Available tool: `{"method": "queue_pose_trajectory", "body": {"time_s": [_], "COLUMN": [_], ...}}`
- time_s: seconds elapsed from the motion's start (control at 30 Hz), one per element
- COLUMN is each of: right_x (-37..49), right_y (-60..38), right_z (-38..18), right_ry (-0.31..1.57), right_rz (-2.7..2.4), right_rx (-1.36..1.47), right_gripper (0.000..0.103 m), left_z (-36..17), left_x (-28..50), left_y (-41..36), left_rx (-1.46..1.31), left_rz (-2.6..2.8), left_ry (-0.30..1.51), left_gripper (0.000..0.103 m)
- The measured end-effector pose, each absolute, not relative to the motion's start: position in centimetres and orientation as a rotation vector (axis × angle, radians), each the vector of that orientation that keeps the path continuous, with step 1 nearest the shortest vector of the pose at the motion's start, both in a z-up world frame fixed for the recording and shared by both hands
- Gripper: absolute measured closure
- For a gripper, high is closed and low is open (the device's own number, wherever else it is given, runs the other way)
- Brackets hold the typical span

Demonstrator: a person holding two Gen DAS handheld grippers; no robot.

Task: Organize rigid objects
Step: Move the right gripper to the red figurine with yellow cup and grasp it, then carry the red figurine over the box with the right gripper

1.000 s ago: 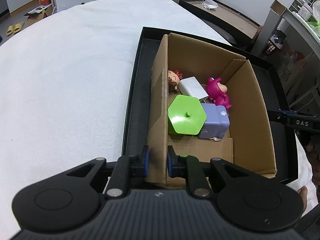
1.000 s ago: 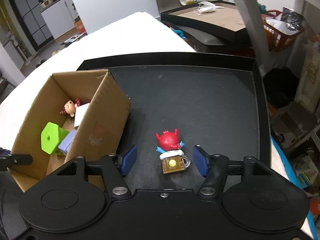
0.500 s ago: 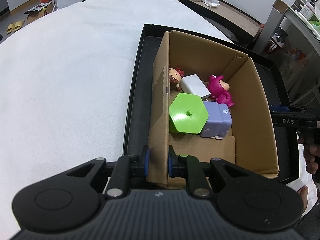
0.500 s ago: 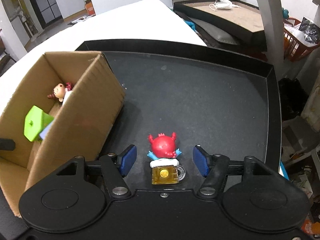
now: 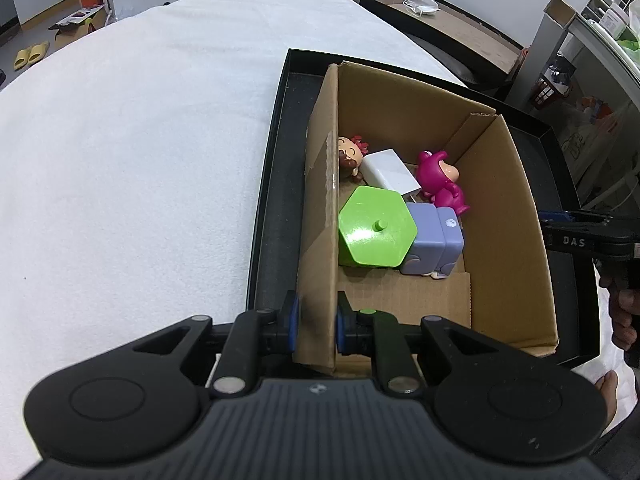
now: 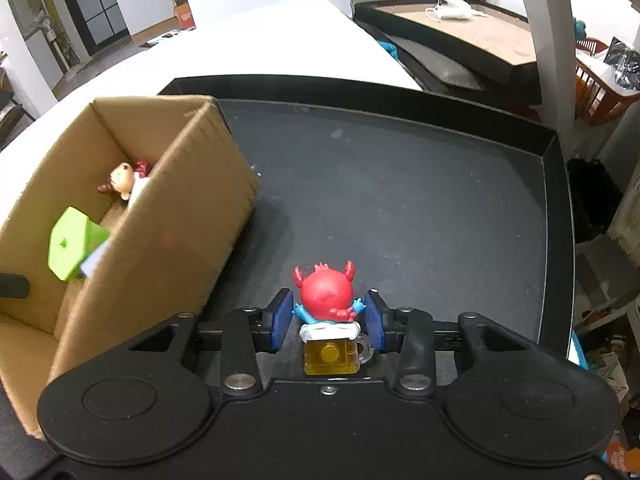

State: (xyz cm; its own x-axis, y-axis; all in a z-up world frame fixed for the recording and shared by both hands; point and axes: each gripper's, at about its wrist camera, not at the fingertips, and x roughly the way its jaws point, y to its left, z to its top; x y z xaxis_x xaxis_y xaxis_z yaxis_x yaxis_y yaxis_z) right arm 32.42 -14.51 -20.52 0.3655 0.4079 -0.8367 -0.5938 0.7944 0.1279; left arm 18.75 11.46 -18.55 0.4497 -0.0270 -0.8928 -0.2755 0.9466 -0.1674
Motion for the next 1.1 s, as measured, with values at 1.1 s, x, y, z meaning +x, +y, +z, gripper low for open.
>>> {"method": "queue_pose_trajectory", "body": {"time_s": [1.1], "right_x": [28.5], "right_y": [-9.8], "right_z": [-10.5], "right_ry": [0.836], "right_rz": [0.692], "right_rx": [-0.266], "right_gripper": [0.064], "left_z": [-18.0], "left_x": [17.8], "left_y": [11.8], "left_rx": [-0.333], "left_rz": [0.126], "left_ry": [1.062], "left_gripper": [0.086]}}
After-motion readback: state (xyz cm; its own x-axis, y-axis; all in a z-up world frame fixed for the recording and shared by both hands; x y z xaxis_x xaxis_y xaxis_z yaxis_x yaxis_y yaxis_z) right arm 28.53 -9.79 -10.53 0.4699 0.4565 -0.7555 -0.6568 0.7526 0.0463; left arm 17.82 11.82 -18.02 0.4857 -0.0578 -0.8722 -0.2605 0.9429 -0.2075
